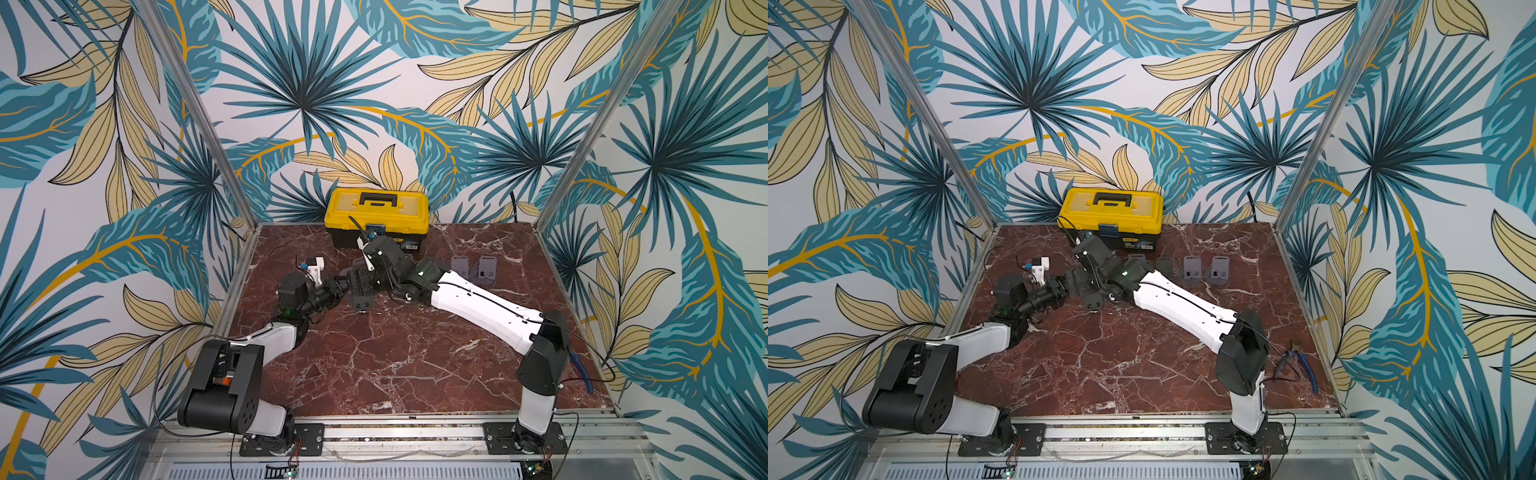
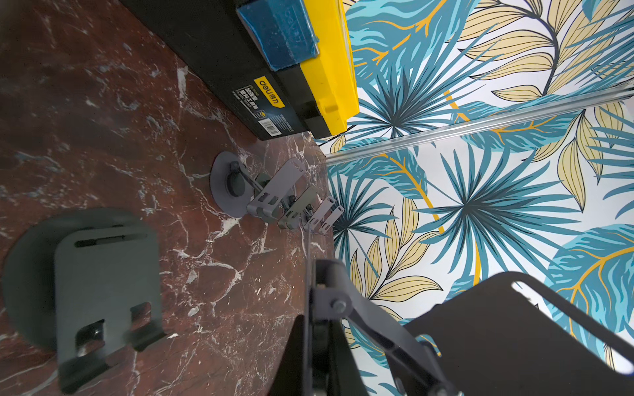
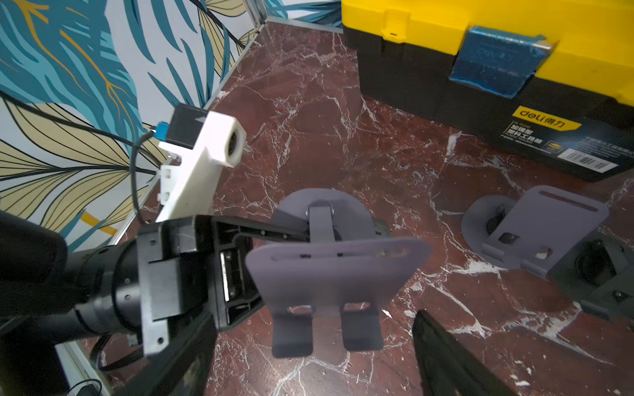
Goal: Open the phone stand
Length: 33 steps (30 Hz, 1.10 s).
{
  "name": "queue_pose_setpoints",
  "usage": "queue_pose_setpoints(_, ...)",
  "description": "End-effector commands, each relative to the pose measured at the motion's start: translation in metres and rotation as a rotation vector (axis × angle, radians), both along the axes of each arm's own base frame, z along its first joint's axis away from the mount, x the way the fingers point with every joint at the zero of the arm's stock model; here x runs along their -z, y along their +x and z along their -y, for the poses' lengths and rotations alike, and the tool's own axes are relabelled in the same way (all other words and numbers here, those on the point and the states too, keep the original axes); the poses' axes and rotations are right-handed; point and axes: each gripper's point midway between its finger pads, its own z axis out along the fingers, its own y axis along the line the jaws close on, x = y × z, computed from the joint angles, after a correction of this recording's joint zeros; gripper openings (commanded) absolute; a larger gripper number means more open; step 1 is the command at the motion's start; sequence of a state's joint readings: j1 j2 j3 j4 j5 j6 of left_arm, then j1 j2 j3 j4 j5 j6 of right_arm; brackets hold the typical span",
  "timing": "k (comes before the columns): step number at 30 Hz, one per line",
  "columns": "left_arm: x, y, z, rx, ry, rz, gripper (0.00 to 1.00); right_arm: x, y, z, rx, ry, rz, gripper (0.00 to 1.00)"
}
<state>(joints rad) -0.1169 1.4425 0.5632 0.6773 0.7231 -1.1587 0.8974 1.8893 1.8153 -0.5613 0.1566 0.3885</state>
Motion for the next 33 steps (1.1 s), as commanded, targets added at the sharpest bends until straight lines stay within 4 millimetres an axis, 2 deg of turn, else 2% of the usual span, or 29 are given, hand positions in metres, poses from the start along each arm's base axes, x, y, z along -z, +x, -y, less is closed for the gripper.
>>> queue_pose_setpoints(1,-0.027,-0.002,0.003,0.024,-0.002,0.088,0.0,0.004,0.004,-0.003,-0.009,-0.013,-0.009,0.86)
queue_pose_setpoints(7,-0.028,-0.003,0.005,0.038,-0.003,0.092,0.0,0.003,0.008,-0.009,-0.017,0.009,-0.006,0.75)
queue_pose_setpoints(11,-0.027,-0.004,0.005,0.041,-0.002,0.091,0.01,0.006,0.008,-0.014,-0.029,0.026,-0.016,0.65)
queue_pose_setpoints(17,-0.027,-0.003,0.005,0.04,0.0,0.093,0.06,0.01,0.011,-0.014,-0.021,0.023,-0.017,0.52)
queue_pose_setpoints(24,-0.019,-0.003,0.002,0.029,0.006,0.078,0.34,0.016,0.024,-0.01,0.026,0.008,-0.006,0.47)
queue_pose_setpoints(31,0.0,-0.004,-0.013,-0.003,0.014,0.03,0.55,0.032,0.043,-0.001,0.087,-0.029,0.0,0.45)
queue_pose_setpoints(33,0.008,-0.007,-0.017,-0.007,0.023,0.011,0.59,0.038,0.05,0.003,0.113,-0.038,-0.001,0.44)
